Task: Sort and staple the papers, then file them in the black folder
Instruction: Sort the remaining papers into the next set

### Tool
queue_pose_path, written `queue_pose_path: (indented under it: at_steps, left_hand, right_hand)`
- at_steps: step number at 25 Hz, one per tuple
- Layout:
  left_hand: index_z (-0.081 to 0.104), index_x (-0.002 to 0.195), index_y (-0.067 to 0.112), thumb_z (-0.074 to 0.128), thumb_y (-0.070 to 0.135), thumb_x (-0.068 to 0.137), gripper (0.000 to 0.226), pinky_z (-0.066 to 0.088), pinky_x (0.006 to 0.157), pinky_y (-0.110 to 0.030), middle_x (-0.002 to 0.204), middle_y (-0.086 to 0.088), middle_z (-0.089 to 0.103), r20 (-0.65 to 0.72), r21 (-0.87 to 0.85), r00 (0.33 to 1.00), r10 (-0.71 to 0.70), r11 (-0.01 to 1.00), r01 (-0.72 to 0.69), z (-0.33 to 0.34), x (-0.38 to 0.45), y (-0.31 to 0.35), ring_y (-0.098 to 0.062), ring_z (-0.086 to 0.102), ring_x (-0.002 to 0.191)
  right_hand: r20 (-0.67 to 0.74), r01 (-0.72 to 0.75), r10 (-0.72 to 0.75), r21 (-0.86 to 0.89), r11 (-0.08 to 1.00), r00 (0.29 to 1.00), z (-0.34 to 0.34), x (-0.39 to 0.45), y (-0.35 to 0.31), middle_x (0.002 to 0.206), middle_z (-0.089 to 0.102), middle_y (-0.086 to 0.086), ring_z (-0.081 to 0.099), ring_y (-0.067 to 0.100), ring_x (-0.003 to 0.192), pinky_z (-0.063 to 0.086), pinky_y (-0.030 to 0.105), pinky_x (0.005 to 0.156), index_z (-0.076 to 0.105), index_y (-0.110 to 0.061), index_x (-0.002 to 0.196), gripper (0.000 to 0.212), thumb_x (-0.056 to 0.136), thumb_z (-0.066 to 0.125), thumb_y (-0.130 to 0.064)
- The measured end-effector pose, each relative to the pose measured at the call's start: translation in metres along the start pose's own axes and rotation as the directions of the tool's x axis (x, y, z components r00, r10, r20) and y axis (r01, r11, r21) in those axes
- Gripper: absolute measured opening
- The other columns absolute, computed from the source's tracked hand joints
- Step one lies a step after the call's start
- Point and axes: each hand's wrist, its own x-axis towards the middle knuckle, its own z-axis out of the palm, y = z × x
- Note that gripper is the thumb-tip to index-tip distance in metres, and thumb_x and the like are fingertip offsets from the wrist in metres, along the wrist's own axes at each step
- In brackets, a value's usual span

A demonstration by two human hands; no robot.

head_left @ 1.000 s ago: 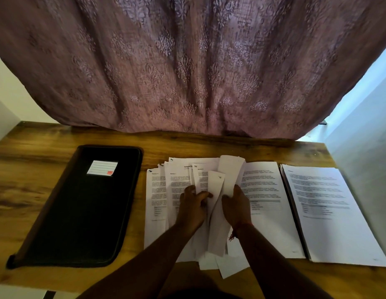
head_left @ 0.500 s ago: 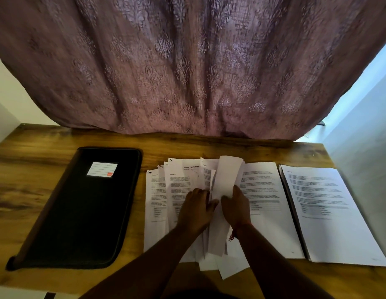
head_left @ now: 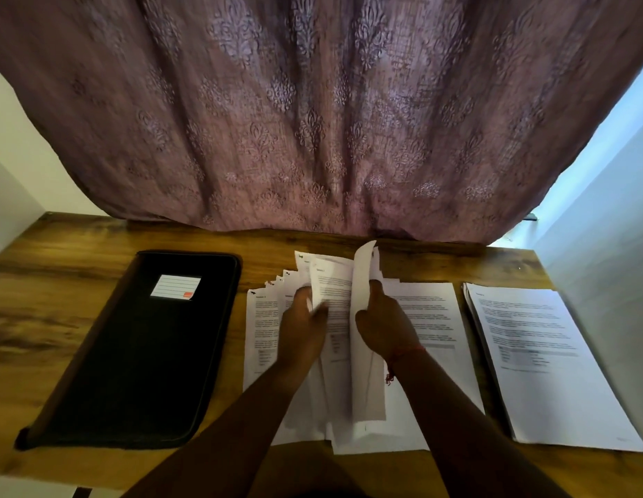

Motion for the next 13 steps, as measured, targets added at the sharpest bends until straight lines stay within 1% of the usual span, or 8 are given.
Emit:
queue_pose_path:
  at_steps: [3,4,6,7,8,9,11,13]
  left_hand:
    - [0.038,0.146,0.027,0.049,0.035,0.101,0.046,0.059,0.08,-0.028,0.13,0.001,0.062,-0.085,0.06,0.99,0.111,0.993,-0.107,-0.021,-0.002,0.011,-0.02,0.065,0.111]
    - [0.033,0.149,0.027,0.047,0.033,0.102,0.049,0.057,0.081,-0.026,0.131,0.0,0.062,-0.094,0.09,0.987,0.133,0.988,-0.125,-0.03,-0.003,0.017,-0.02,0.066,0.11]
    - [0.024,0.154,0.025,0.044,0.03,0.104,0.055,0.047,0.078,-0.009,0.133,0.003,0.06,-0.089,0.178,0.983,0.163,0.973,-0.146,-0.049,-0.008,0.038,-0.016,0.064,0.111]
    - [0.02,0.156,0.023,0.043,0.028,0.104,0.057,0.04,0.077,-0.004,0.133,0.007,0.057,-0.089,0.229,0.977,0.191,0.959,-0.167,-0.058,-0.011,0.05,-0.011,0.061,0.11]
    - [0.017,0.157,0.022,0.043,0.027,0.104,0.059,0.036,0.078,-0.002,0.13,0.009,0.056,-0.092,0.253,0.969,0.231,0.946,-0.202,-0.067,-0.015,0.063,-0.007,0.058,0.109]
    - [0.013,0.157,0.022,0.044,0.026,0.104,0.062,0.036,0.078,-0.005,0.127,0.008,0.057,-0.099,0.235,0.958,0.271,0.941,-0.242,-0.073,-0.019,0.074,-0.007,0.057,0.106]
    - [0.009,0.157,0.024,0.046,0.028,0.103,0.065,0.044,0.081,-0.019,0.127,-0.002,0.061,-0.105,0.146,0.94,0.323,0.941,-0.307,-0.081,-0.028,0.093,-0.011,0.059,0.104]
    - [0.021,0.155,0.025,0.047,0.031,0.102,0.059,0.048,0.091,-0.022,0.138,0.001,0.057,-0.142,0.002,0.92,0.365,0.93,-0.369,-0.085,-0.035,0.104,-0.006,0.056,0.114]
  right_hand:
    - [0.066,0.097,-0.087,-0.163,0.982,0.994,0.001,-0.006,-0.021,0.114,0.065,0.009,0.067,0.026,0.096,0.056,0.042,0.087,0.013,-0.02,0.15,0.067,0.096,0.052,-0.022]
    - [0.074,0.125,-0.112,-0.203,0.971,0.991,0.004,-0.009,-0.027,0.114,0.064,0.008,0.067,0.025,0.095,0.055,0.04,0.085,0.008,-0.021,0.152,0.071,0.096,0.051,-0.023]
    - [0.061,0.183,-0.173,-0.255,0.95,0.983,0.01,-0.013,-0.038,0.11,0.065,0.008,0.067,0.024,0.089,0.055,0.038,0.08,-0.003,-0.022,0.154,0.079,0.096,0.05,-0.023]
    - [0.041,0.214,-0.211,-0.256,0.943,0.977,0.012,-0.015,-0.043,0.107,0.066,0.008,0.067,0.024,0.085,0.057,0.039,0.079,-0.005,-0.023,0.155,0.08,0.096,0.05,-0.024]
    - [0.019,0.237,-0.239,-0.241,0.941,0.971,0.013,-0.016,-0.047,0.105,0.067,0.009,0.067,0.023,0.083,0.058,0.041,0.078,-0.003,-0.022,0.155,0.08,0.095,0.05,-0.024]
    - [-0.003,0.25,-0.256,-0.201,0.947,0.967,0.011,-0.017,-0.054,0.105,0.068,0.01,0.067,0.023,0.082,0.059,0.043,0.079,0.001,-0.02,0.155,0.078,0.095,0.051,-0.022]
    - [-0.069,0.264,-0.265,-0.026,0.964,0.962,0.002,-0.02,-0.067,0.118,0.065,0.011,0.067,0.025,0.091,0.057,0.043,0.086,0.008,-0.019,0.155,0.076,0.094,0.053,-0.019]
    - [-0.174,0.297,-0.271,0.149,0.943,0.947,-0.014,-0.027,-0.077,0.132,0.058,0.008,0.063,0.028,0.105,0.052,0.038,0.091,0.014,-0.023,0.154,0.076,0.091,0.057,-0.015]
